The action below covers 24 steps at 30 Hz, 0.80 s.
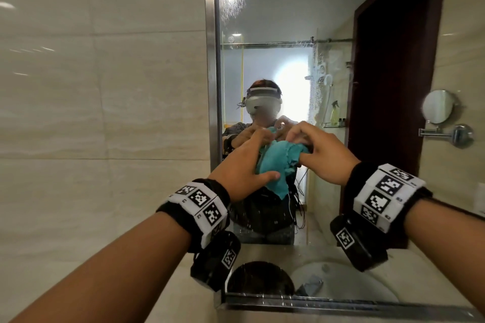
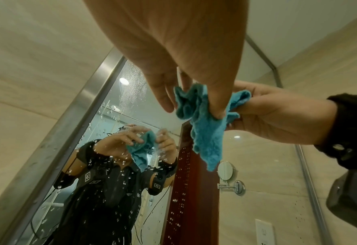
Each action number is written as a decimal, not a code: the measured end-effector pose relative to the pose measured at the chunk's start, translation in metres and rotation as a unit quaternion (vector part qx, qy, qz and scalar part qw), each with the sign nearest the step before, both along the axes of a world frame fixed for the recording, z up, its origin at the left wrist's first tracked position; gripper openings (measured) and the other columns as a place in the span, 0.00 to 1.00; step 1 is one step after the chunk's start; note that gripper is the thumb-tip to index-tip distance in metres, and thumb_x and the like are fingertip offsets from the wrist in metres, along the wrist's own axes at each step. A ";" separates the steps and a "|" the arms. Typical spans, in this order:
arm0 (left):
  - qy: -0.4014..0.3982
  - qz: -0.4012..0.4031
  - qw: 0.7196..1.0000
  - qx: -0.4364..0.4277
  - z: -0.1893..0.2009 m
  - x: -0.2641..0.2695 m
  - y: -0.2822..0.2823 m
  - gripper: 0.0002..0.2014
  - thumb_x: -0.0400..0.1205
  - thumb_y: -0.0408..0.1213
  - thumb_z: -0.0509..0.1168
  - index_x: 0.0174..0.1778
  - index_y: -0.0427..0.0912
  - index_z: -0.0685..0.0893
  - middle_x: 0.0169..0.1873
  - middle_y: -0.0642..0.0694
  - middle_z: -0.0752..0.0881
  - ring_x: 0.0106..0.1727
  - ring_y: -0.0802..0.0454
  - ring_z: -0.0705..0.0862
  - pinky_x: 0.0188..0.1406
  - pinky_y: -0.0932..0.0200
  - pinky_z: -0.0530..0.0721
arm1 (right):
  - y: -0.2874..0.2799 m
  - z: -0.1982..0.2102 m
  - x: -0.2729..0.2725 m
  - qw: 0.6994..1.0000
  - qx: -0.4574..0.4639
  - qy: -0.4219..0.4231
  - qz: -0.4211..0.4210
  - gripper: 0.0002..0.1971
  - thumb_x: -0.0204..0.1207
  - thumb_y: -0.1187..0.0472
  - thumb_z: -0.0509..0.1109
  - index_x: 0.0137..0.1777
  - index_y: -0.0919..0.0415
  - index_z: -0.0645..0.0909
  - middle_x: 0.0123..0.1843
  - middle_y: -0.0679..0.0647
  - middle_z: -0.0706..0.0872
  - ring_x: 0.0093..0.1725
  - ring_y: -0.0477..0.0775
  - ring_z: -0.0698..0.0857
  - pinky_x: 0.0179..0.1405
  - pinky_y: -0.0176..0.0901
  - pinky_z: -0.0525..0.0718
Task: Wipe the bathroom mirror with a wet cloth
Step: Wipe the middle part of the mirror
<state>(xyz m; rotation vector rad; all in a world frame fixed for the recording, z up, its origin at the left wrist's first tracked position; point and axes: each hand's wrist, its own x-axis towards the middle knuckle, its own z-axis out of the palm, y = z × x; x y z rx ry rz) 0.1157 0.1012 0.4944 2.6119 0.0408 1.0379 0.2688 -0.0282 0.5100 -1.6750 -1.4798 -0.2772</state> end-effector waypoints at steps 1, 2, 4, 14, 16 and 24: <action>0.001 0.005 1.000 0.001 0.001 0.000 0.000 0.31 0.74 0.43 0.74 0.69 0.51 0.66 0.65 0.51 0.78 0.60 0.57 0.80 0.58 0.60 0.83 | 0.000 0.000 -0.001 1.000 -0.009 0.010 0.009 0.14 0.72 0.65 0.71 0.49 0.44 0.77 0.46 0.48 0.88 0.49 0.51 0.87 0.53 0.57 0.84; 0.004 0.019 1.000 0.018 0.001 0.000 -0.001 0.31 0.74 0.44 0.74 0.70 0.52 0.66 0.64 0.51 0.79 0.59 0.57 0.81 0.58 0.57 0.84 | -0.001 0.001 -0.002 0.999 -0.020 0.026 0.023 0.14 0.73 0.66 0.71 0.49 0.45 0.78 0.47 0.48 0.88 0.49 0.51 0.87 0.55 0.58 0.84; 0.017 0.066 0.995 0.072 0.000 0.001 0.001 0.28 0.76 0.46 0.71 0.70 0.52 0.69 0.63 0.51 0.80 0.59 0.54 0.81 0.58 0.52 0.83 | -0.004 0.003 -0.007 0.994 -0.051 0.075 0.059 0.14 0.73 0.68 0.69 0.52 0.48 0.79 0.48 0.48 0.88 0.52 0.50 0.86 0.59 0.57 0.83; -0.056 0.065 0.993 -0.078 0.004 0.013 0.004 0.20 0.76 0.55 0.69 0.56 0.46 0.76 0.39 0.58 0.82 0.40 0.65 0.82 0.37 0.71 0.81 | 0.010 -0.003 -0.029 0.996 -0.042 -0.073 -0.024 0.38 0.64 0.53 0.81 0.75 0.51 0.70 0.67 0.47 0.69 0.67 0.45 0.69 0.70 0.35 0.65; -0.057 0.064 0.993 -0.084 0.002 0.014 0.008 0.19 0.77 0.56 0.67 0.53 0.46 0.77 0.41 0.55 0.83 0.41 0.60 0.83 0.42 0.62 0.84 | 0.017 -0.008 -0.028 0.996 -0.019 -0.082 -0.033 0.32 0.69 0.58 0.77 0.74 0.53 0.72 0.65 0.50 0.74 0.65 0.45 0.71 0.65 0.30 0.64; -0.016 0.111 0.992 0.050 0.014 0.013 0.040 0.22 0.80 0.53 0.63 0.68 0.54 0.69 0.67 0.59 0.77 0.65 0.60 0.78 0.59 0.58 0.80 | 0.026 0.028 0.005 0.964 0.066 -0.188 -0.174 0.30 0.71 0.74 0.66 0.73 0.57 0.70 0.62 0.57 0.79 0.59 0.58 0.78 0.61 0.50 0.78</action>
